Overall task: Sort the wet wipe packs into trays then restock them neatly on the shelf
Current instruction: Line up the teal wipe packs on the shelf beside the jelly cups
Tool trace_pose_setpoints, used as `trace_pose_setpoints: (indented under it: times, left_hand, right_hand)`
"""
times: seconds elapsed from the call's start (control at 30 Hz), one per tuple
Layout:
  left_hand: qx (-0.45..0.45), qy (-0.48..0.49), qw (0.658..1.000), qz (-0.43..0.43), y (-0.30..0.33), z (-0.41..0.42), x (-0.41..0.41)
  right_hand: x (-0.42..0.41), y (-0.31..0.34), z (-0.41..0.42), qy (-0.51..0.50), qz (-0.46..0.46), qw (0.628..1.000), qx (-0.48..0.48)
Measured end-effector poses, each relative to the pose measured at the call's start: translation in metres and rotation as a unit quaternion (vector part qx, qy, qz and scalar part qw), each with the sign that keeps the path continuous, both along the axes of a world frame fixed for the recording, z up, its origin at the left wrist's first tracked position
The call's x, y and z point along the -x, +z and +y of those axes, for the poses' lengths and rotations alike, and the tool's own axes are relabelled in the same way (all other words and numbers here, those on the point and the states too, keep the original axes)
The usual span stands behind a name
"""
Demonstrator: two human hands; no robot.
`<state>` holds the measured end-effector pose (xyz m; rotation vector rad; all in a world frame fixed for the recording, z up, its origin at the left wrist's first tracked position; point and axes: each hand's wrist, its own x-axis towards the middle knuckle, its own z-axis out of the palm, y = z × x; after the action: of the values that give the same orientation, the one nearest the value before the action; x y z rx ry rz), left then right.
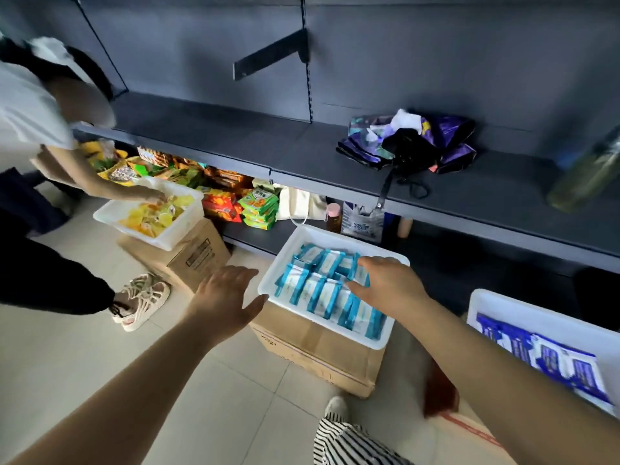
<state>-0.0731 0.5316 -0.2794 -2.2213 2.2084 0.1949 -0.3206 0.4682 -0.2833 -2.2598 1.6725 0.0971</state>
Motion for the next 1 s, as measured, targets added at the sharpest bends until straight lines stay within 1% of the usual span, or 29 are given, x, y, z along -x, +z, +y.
trace_pose_setpoints:
  times: [0.1,0.23,0.33,0.43,0.57,0.63,0.7,0.77,0.83,0.9,0.97,1.0]
  left_hand:
    - [-0.049,-0.007,0.999,0.006,-0.020,-0.045,-0.023]
    - [-0.093,-0.015,0.995,0.018,-0.041,-0.096,-0.052]
    - [-0.132,-0.009,0.991,0.037,-0.057,-0.118,-0.075]
    - [-0.147,-0.023,0.986,0.069,-0.078,-0.139,-0.096]
    - [-0.202,-0.037,0.975,0.087,-0.120,-0.183,-0.132]
    - [-0.214,-0.039,0.970,0.113,-0.137,-0.206,-0.145]
    - [-0.244,-0.030,0.960,0.132,-0.155,-0.229,-0.152]
    - [-0.239,-0.052,0.957,0.154,-0.176,-0.248,-0.152]
    - [-0.264,-0.085,0.949,0.153,-0.201,-0.267,-0.147]
    - [-0.291,-0.082,0.939,0.163,-0.231,-0.281,-0.145]
    - [-0.304,-0.030,0.933,0.188,-0.261,-0.291,-0.142]
    - [-0.314,-0.001,0.929,0.196,-0.276,-0.294,-0.141]
  right_hand:
    - [-0.025,-0.019,-0.040,-0.029,-0.005,0.998,-0.053]
    - [-0.052,-0.036,-0.086,-0.059,0.002,0.995,-0.083]
    - [-0.069,-0.051,-0.105,-0.069,0.020,0.992,-0.107]
    - [-0.088,-0.070,-0.122,-0.085,0.042,0.986,-0.135]
    - [-0.123,-0.098,-0.149,-0.134,0.052,0.976,-0.162]
    - [-0.141,-0.113,-0.160,-0.156,0.059,0.969,-0.182]
    - [-0.160,-0.131,-0.170,-0.176,0.066,0.960,-0.209]
    - [-0.177,-0.148,-0.181,-0.186,0.065,0.955,-0.221]
    - [-0.190,-0.171,-0.196,-0.201,0.036,0.954,-0.222]
    - [-0.199,-0.197,-0.212,-0.237,-0.040,0.946,-0.216]
    - [-0.201,-0.223,-0.232,-0.286,-0.109,0.931,-0.200]
    - [-0.200,-0.238,-0.243,-0.305,-0.129,0.923,-0.198]
